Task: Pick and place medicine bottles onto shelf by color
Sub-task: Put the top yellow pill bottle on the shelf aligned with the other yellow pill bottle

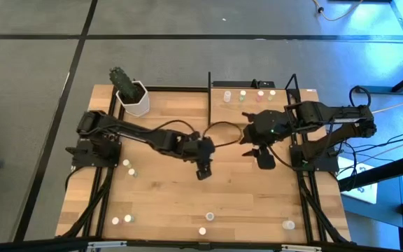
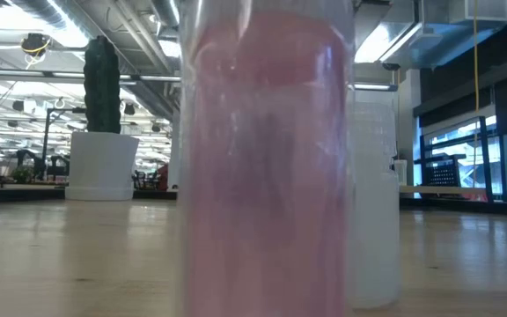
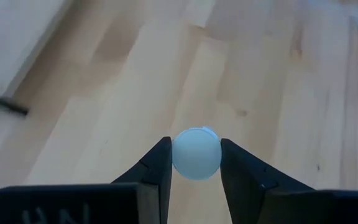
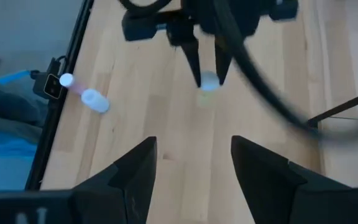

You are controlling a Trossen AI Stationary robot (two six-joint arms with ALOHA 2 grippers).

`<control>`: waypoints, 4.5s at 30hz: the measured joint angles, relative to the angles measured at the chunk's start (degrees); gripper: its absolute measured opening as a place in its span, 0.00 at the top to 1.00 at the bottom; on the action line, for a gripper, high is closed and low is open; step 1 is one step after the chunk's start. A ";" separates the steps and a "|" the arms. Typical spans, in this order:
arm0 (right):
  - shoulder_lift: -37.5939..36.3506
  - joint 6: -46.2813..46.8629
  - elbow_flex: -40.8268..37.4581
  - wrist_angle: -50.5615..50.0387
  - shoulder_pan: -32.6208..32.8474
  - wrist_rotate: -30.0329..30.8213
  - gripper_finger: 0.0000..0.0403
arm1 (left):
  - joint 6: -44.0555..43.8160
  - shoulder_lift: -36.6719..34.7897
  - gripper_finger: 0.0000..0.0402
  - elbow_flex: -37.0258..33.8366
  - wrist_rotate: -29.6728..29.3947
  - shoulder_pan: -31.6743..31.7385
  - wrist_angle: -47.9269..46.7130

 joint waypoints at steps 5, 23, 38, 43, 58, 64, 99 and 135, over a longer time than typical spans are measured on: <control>0.00 -0.18 0.00 -0.58 1.46 -0.14 0.48 | 7.67 5.20 0.76 9.37 4.68 1.60 -9.46; 0.02 -3.08 0.00 -0.49 4.42 -4.07 0.48 | 9.44 11.96 0.76 10.06 4.81 0.57 -10.41; 0.04 -2.97 0.00 0.37 4.42 -4.02 0.48 | 4.77 13.94 0.76 10.06 1.60 0.33 -6.60; 0.04 -3.05 0.00 0.48 4.42 -4.02 0.48 | 3.71 13.94 0.76 10.07 0.34 0.33 -6.49; 0.04 -3.01 0.00 1.20 4.42 -4.02 0.48 | 2.27 18.53 0.75 8.99 -0.09 0.29 -1.85; 0.04 -3.01 0.00 1.27 4.42 -4.00 0.48 | 2.34 18.58 0.69 8.99 0.12 0.29 -1.54; 0.04 -2.99 -0.01 2.02 4.42 -4.01 0.48 | -0.62 8.55 0.45 9.12 -3.28 0.38 -4.52; 9.74 -2.02 -0.04 9.29 4.69 4.11 0.48 | -17.42 -12.88 0.45 9.17 -33.05 -13.63 -21.60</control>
